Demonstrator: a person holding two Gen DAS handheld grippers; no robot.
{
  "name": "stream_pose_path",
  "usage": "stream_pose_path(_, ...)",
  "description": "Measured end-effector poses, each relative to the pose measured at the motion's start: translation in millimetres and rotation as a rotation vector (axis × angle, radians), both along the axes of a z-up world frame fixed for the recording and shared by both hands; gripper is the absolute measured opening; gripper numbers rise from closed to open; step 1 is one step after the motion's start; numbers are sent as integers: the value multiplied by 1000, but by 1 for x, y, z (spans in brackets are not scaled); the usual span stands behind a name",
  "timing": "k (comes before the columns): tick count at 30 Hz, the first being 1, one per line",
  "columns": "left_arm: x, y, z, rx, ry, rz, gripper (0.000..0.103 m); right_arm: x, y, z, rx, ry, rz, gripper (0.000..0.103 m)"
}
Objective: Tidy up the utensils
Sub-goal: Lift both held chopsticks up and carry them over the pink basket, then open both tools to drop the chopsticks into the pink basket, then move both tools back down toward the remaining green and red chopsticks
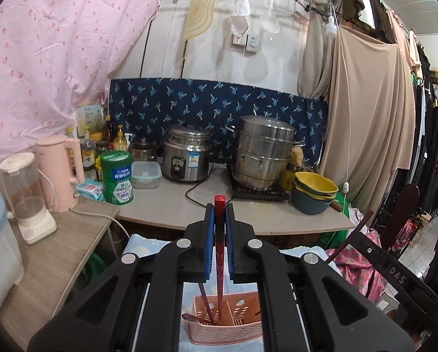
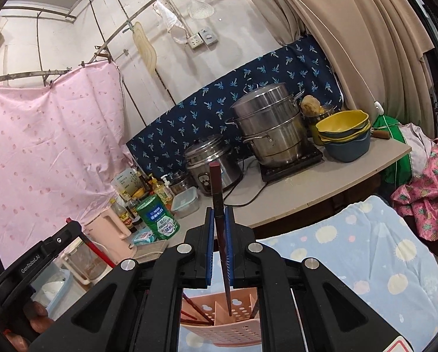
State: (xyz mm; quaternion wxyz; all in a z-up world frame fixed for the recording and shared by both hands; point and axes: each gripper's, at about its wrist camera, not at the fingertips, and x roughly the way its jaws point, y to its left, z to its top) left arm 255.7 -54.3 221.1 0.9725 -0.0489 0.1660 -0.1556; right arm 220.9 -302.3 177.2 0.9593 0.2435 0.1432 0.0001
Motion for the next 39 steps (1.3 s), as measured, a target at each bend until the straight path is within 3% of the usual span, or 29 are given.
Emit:
stream_pose_path(9,13,0,-23,6,54,2,7,21,4,-38,-17,99,6,7)
stream_pose_path(16,15,1,-30,11,76,0,8,24,10,-48,-44,128,6,7)
stream_pose_path(19,13,0,-32,20,78,4,8,21,9,-49,-37,126,-2,12)
stream_pose_path(21,11,-1,-33,26,81,7,16,20,9,-50,-37,127,-8,14)
stream_pose_path(23,9,0,-34,20,81,12,34,17,8,-50,-33,127,-10,15)
stream_pose_path(24,7,0,-34,19,77,18,36,16,7,-49,-32,127,-11,15)
stream_pose_path(30,0,2,-35,22,88,17,37,6,7,-49,-33,122,-11,15)
stream_pose_path(39,-24,10,-47,28,121,10,37,-30,15,-49,-60,114,-5,26)
